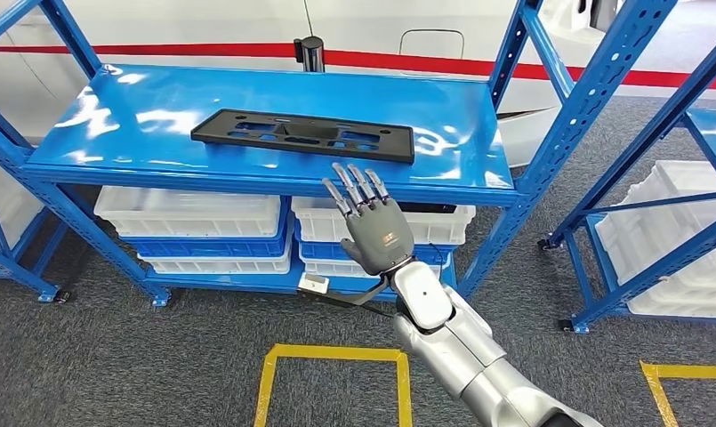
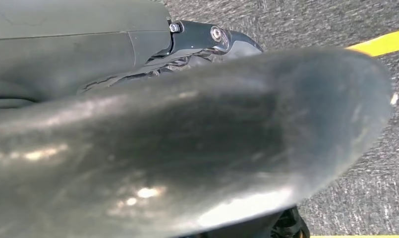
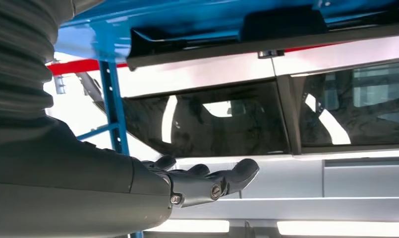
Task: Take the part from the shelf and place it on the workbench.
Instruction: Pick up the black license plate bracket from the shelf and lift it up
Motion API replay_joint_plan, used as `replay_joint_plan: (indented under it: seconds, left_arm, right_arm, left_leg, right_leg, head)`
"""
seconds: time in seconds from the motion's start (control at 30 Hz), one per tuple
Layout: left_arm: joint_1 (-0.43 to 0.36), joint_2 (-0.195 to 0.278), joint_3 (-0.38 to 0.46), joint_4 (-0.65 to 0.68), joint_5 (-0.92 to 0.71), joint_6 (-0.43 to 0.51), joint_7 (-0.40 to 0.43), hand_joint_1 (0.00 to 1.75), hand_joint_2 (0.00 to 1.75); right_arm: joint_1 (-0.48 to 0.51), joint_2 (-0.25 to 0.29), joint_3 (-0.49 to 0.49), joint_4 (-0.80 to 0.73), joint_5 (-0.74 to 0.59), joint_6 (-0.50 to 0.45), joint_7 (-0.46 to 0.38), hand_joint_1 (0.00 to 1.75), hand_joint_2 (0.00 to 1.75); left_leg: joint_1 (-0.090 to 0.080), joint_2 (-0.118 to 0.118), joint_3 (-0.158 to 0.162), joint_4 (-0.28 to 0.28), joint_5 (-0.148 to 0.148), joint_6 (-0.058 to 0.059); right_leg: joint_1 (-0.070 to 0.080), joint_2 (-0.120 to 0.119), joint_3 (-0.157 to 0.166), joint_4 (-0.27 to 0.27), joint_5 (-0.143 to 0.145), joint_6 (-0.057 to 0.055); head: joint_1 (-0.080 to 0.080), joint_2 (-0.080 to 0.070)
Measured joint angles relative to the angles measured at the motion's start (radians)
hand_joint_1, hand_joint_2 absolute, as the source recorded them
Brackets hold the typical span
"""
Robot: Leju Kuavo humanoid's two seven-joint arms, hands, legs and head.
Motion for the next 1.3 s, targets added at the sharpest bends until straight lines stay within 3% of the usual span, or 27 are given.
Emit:
replay_joint_plan:
  seconds: [0.03, 0.1, 0.13, 0.2, 0.27, 0.37, 0.47, 0.57, 0.7, 0.8, 0.87, 0.93, 0.97, 1.0, 1.03, 1.1, 1.13, 1.2, 1.3]
  left_arm:
    - [0.0, 0.0, 0.0, 0.0, 0.0, -0.003, 0.002, 0.0, 0.0]
    - [0.0, 0.0, 0.0, 0.0, 0.0, -0.006, 0.004, 0.0, 0.0]
    - [0.0, 0.0, 0.0, 0.0, 0.0, -0.006, 0.004, 0.0, 0.0]
    - [0.001, 0.001, 0.0, 0.0, 0.0, -0.006, 0.005, 0.0, 0.0]
    - [0.002, 0.002, 0.0, 0.0, 0.0, -0.006, 0.008, 0.0, 0.0]
    - [0.003, 0.003, 0.002, 0.0, 0.01, -0.018, 0.023, 0.0, 0.0]
    - [0.003, 0.004, 0.008, 0.0, 0.017, -0.027, 0.035, 0.0, 0.0]
    - [0.005, 0.004, 0.015, 0.0, 0.017, -0.025, 0.04, 0.0, 0.0]
    - [0.007, 0.007, 0.021, 0.0, 0.014, -0.019, 0.041, 0.0, 0.0]
    - [0.007, 0.007, 0.024, 0.0, 0.012, -0.015, 0.04, 0.0, 0.0]
    - [0.007, 0.006, 0.026, 0.0, 0.011, -0.012, 0.04, 0.0, 0.0]
    - [0.007, 0.005, 0.026, 0.0, 0.01, -0.01, 0.04, 0.0, 0.0]
    - [0.007, 0.005, 0.027, 0.0, 0.01, -0.009, 0.04, 0.0, 0.0]
    - [0.007, 0.005, 0.027, 0.0, 0.01, -0.009, 0.039, 0.0, 0.0]
    - [0.008, 0.005, 0.027, 0.0, 0.009, -0.008, 0.039, 0.0, 0.0]
    - [0.008, 0.003, 0.028, 0.0, 0.009, -0.007, 0.036, 0.0, 0.0]
    - [0.008, 0.003, 0.029, 0.0, 0.009, -0.006, 0.035, 0.0, 0.0]
    - [0.008, 0.003, 0.031, 0.0, 0.009, -0.004, 0.033, 0.0, 0.0]
    - [0.01, 0.003, 0.033, 0.0, 0.01, -0.003, 0.031, 0.0, 0.0]
  right_arm:
    - [0.001, 0.0, -0.003, 0.0, -0.002, 0.0, 0.0, 0.0, 1.75]
    - [0.0, 0.0, -0.007, -0.003, -0.004, -0.001, 0.0, 0.0, 1.75]
    - [0.0, 0.001, -0.009, -0.004, -0.005, -0.001, -0.001, 0.0, 1.75]
    - [0.0, 0.002, -0.015, -0.008, -0.006, -0.001, -0.001, 0.0, 1.75]
    - [0.002, 0.004, -0.02, -0.01, -0.006, -0.001, -0.002, 0.0, 1.75]
    - [0.003, 0.007, -0.022, -0.015, -0.004, -0.001, -0.005, 0.0, 1.75]
    - [0.003, 0.011, -0.022, -0.017, -0.006, 0.0, -0.009, 0.0, 1.75]
    - [0.003, 0.014, -0.022, -0.017, -0.008, 0.001, -0.01, 0.0, 1.75]
    - [0.003, 0.019, -0.022, -0.017, -0.007, 0.001, -0.013, 0.0, 1.75]
    - [0.002, 0.025, -0.022, -0.022, -0.006, 0.0, -0.016, 0.0, 1.75]
    - [0.0, 0.025, -0.022, -0.025, -0.004, 0.0, -0.019, 0.0, 1.75]
    - [0.003, 0.024, -0.022, -0.024, -0.004, 0.0, -0.021, 0.0, 1.75]
    - [0.006, 0.022, -0.022, -0.023, -0.004, 0.001, -0.021, 0.0, 1.75]
    - [0.008, 0.021, -0.022, -0.023, -0.004, 0.001, -0.022, 0.0, 1.75]
    - [0.009, 0.021, -0.022, -0.022, -0.004, 0.001, -0.022, 0.0, 1.75]
    - [0.007, 0.021, -0.022, -0.022, -0.005, 0.001, -0.022, 0.0, 1.75]
    - [0.007, 0.022, -0.021, -0.022, -0.005, 0.001, -0.022, 0.0, 1.75]
    - [0.007, 0.022, -0.021, -0.021, -0.006, 0.001, -0.023, 0.0, 1.75]
    - [0.008, 0.023, -0.022, -0.021, -0.007, 0.001, -0.023, 0.0, 1.75]
  left_leg:
    - [0.003, -0.001, 0.001, 0.0, -0.001, -0.003]
    - [0.009, -0.003, 0.003, 0.003, -0.004, -0.015]
    - [0.009, -0.005, 0.002, 0.006, -0.007, -0.023]
    - [0.007, -0.007, -0.005, 0.011, -0.009, -0.034]
    - [0.007, -0.007, -0.009, 0.011, -0.007, -0.029]
    - [0.01, -0.005, -0.007, 0.003, -0.002, -0.027]
    - [0.013, -0.005, -0.007, -0.003, 0.002, -0.044]
    - [0.016, -0.005, -0.01, -0.002, 0.003, -0.059]
    - [0.011, -0.005, -0.017, 0.009, -0.001, -0.049]
    - [0.013, -0.002, -0.01, -0.007, 0.012, -0.036]
    - [0.019, 0.001, -0.007, -0.02, 0.023, -0.028]
    - [0.019, 0.002, -0.011, -0.021, 0.025, -0.026]
    - [0.019, 0.002, -0.012, -0.021, 0.025, -0.026]
    - [0.02, 0.001, -0.013, -0.02, 0.025, -0.027]
    - [0.021, 0.001, -0.013, -0.02, 0.025, -0.029]
    - [0.023, -0.002, -0.013, -0.017, 0.022, -0.039]
    - [0.022, -0.003, -0.014, -0.014, 0.019, -0.046]
    - [0.019, -0.005, -0.016, -0.012, 0.015, -0.06]
    - [0.023, 0.0, -0.016, -0.008, 0.009, -0.075]
  right_leg:
    - [-0.004, 0.0, 0.008, -0.028, 0.021, 0.013]
    - [-0.013, -0.002, 0.07, -0.177, 0.088, 0.039]
    - [-0.014, 0.0, 0.102, -0.246, 0.115, 0.042]
    - [-0.015, 0.004, 0.128, -0.307, 0.138, 0.026]
    - [-0.013, 0.007, 0.126, -0.308, 0.142, 0.01]
    - [-0.006, 0.008, 0.124, -0.307, 0.143, 0.002]
    - [-0.001, 0.007, 0.121, -0.306, 0.144, -0.008]
    - [0.0, 0.007, 0.12, -0.306, 0.145, -0.01]
    - [-0.006, 0.007, 0.12, -0.309, 0.15, -0.007]
    - [-0.005, 0.004, 0.112, -0.3, 0.144, 0.0]
    - [-0.002, 0.0, 0.069, -0.218, 0.104, -0.005]
    - [-0.001, -0.001, 0.003, -0.081, 0.05, -0.011]
    - [-0.002, -0.001, -0.02, -0.033, 0.036, -0.008]
    - [-0.003, -0.001, -0.025, -0.021, 0.037, -0.002]
    - [-0.005, -0.001, -0.009, -0.052, 0.053, 0.008]
    - [-0.01, -0.002, 0.064, -0.196, 0.103, 0.026]
    - [-0.01, -0.001, 0.098, -0.259, 0.122, 0.026]
    - [-0.007, 0.002, 0.126, -0.309, 0.133, 0.006]
    - [-0.004, 0.002, 0.129, -0.305, 0.131, -0.025]
  head:
    - [0.0, 0.0]
    - [0.001, 0.0]
    - [0.002, 0.0]
    - [0.003, 0.0]
    - [0.002, 0.0]
    - [0.001, 0.0]
    - [0.0, 0.0]
    - [0.001, 0.0]
    - [0.0, 0.0]
    - [0.0, 0.0]
    - [0.002, 0.0]
    - [0.003, 0.0]
    - [0.003, 0.0]
    - [0.003, 0.0]
    - [0.003, 0.0]
    - [0.003, 0.0]
    - [0.003, 0.0]
    - [0.002, 0.0]
    - [0.002, 0.0]
